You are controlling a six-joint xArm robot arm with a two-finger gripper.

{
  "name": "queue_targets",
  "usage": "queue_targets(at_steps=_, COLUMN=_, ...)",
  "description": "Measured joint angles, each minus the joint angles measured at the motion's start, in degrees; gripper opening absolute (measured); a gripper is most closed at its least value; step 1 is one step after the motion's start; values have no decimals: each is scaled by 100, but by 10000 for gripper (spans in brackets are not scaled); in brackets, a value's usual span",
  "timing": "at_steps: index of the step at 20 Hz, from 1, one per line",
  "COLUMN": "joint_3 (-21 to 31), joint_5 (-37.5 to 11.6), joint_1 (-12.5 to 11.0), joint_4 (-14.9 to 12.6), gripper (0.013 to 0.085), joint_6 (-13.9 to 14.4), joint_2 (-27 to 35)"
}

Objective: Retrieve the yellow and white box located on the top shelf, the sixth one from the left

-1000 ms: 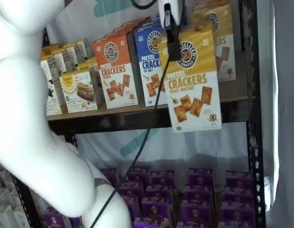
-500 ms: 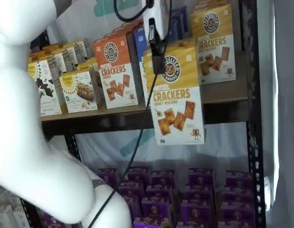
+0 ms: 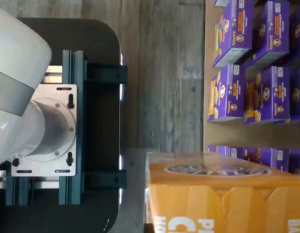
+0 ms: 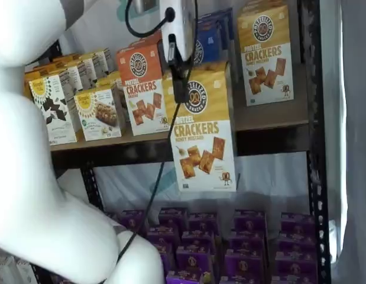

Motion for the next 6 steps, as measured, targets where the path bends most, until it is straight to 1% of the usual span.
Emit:
queue_targets(at_steps=3, joint_3=25, joint_5=41, joint_1=95, joint_4=3, gripper=570, joint_6=99, joint_2=-31)
queue_targets(at_steps=6, joint_3=44, joint_5=44, joint_1=116, joint_4=23, gripper=570, joint_6=131, joint_2=-55)
